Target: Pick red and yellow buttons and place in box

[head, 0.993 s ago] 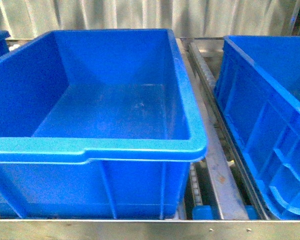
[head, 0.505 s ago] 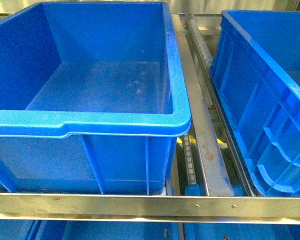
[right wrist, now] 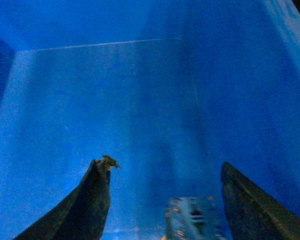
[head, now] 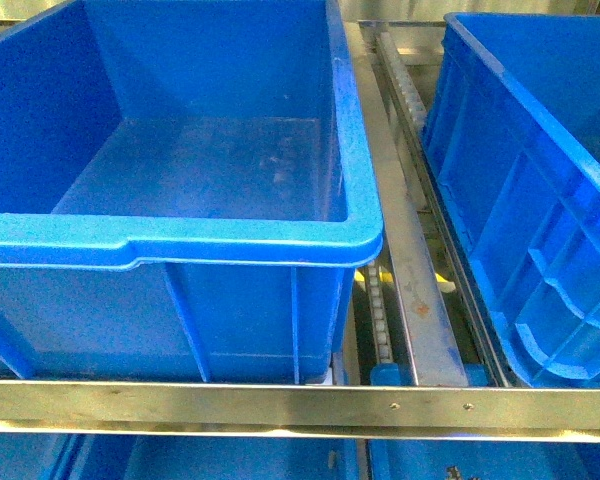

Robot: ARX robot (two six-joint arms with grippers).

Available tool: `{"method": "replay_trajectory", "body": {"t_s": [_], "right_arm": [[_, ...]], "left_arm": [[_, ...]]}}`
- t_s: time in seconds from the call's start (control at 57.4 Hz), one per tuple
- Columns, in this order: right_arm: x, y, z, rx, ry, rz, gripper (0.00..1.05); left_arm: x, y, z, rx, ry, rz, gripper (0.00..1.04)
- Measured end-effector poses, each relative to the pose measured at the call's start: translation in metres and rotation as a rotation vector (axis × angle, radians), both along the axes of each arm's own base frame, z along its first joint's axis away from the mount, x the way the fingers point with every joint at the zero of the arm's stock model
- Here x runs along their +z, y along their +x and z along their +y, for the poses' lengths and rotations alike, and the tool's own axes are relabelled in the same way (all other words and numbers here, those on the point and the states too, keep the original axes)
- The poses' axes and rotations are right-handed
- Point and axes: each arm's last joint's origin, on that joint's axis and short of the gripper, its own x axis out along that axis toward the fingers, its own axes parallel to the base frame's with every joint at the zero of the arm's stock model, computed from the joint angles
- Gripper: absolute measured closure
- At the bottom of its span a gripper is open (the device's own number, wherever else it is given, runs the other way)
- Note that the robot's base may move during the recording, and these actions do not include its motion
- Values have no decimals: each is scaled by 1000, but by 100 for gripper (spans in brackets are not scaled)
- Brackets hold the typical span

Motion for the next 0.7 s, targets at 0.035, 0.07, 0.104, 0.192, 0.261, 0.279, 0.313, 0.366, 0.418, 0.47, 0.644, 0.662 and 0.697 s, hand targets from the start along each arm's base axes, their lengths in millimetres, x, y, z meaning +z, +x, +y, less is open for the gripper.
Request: {"method": "replay_trajectory", "body": {"t_s": [0.035,0.07,0.104,0.192,0.261,0.279,0.313,0.366,0.418,0.47,0.644,0.662,0.697], "right_arm": [[3,-1,1,6,15,-9,31],[7,-3,1,15,26,-21,26],[10,-4,1,20,31,-29,23],[26,-14,2,29,48,-67,9],[39,-22,2,29,64,-96,5],[44,-26,3,28,69,-106,5],[53,-35,4,22,74,-126,6],[66,-52,6,7,84,-156,6],[74,-69,12,5,103,-180,6],[76,-79,17,2,112,-186,6],[85,-126,40,-31,166,-197,6],[86,-131,44,-36,168,-198,6],[88,-139,49,-51,174,-199,6]], "left_arm": [[0,0,0,0,0,0,8],[0,0,0,0,0,0,8],[0,0,0,0,0,0,8],[0,0,0,0,0,0,8],[0,0,0,0,0,0,8],[0,0,0,0,0,0,8],[0,0,0,0,0,0,8],[0,0,0,0,0,0,8],[0,0,0,0,0,0,8],[0,0,0,0,0,0,8],[0,0,0,0,0,0,8],[0,0,0,0,0,0,8],[0,0,0,0,0,0,8]]}}
